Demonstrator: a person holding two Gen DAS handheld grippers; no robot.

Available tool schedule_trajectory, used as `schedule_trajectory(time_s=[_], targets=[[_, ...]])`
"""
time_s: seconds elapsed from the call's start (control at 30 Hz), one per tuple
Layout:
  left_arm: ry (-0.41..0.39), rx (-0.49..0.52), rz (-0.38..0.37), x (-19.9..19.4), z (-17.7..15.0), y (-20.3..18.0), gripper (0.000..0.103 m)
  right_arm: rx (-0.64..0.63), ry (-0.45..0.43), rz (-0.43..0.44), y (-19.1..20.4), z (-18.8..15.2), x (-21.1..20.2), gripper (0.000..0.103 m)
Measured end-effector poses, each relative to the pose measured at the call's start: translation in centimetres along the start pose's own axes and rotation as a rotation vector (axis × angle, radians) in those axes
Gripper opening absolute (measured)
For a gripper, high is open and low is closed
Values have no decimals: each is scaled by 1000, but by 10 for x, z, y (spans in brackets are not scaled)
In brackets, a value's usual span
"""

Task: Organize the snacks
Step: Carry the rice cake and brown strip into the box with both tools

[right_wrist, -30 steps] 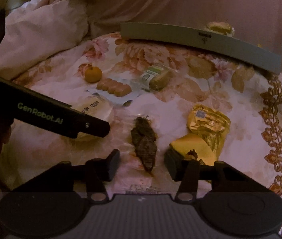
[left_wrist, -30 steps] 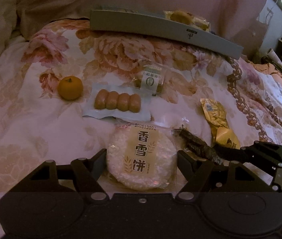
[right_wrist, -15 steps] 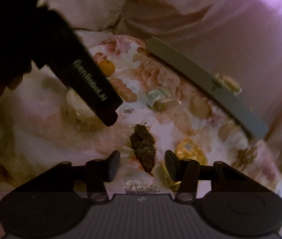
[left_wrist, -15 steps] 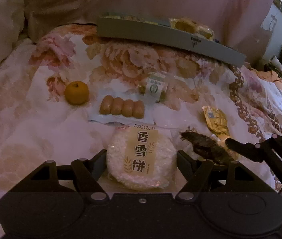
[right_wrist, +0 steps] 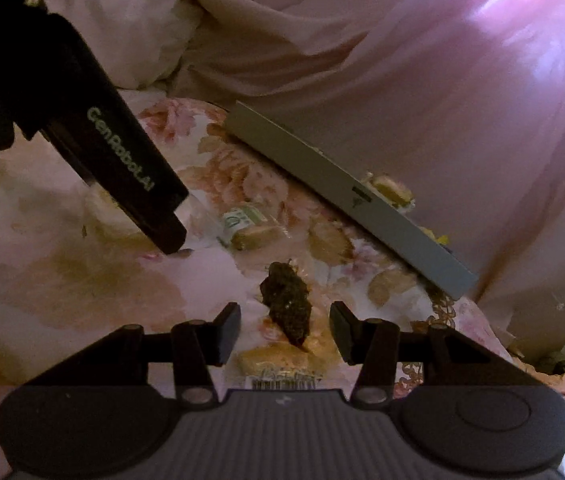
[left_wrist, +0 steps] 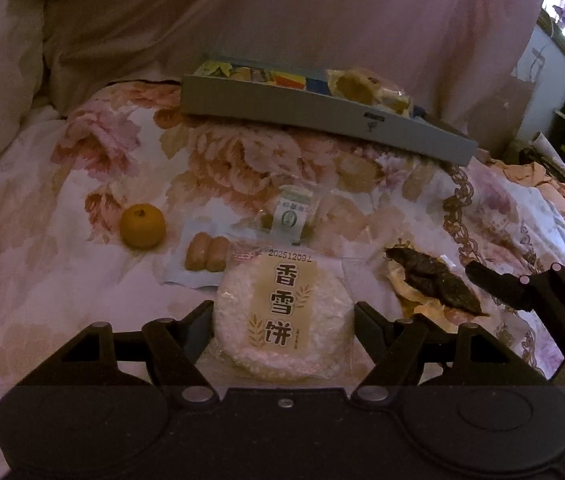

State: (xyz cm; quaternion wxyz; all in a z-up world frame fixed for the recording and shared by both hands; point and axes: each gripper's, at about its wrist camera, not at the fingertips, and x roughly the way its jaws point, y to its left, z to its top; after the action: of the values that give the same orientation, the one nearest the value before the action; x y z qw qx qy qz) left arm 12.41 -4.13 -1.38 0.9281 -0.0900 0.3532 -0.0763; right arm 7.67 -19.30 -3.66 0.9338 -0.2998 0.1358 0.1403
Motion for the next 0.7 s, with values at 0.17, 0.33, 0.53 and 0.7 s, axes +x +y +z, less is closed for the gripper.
schedule_trajectory(time_s=[0.17,0.33,0.53,0.7], targets=[[10,-9,3,1,-2,1,75,-79,-31,-33,6,-1,-5,53],[-6,-18,2,-2,3,1,75,-108,-52,-64,6,0,-9,53],[-49,17,-1,-4,29,-6,75,-64,-96,-123,-17,12,-6,53],[-113,13,2,-3,64,-11,75,15,-157,-188,-50,29,-4,53]])
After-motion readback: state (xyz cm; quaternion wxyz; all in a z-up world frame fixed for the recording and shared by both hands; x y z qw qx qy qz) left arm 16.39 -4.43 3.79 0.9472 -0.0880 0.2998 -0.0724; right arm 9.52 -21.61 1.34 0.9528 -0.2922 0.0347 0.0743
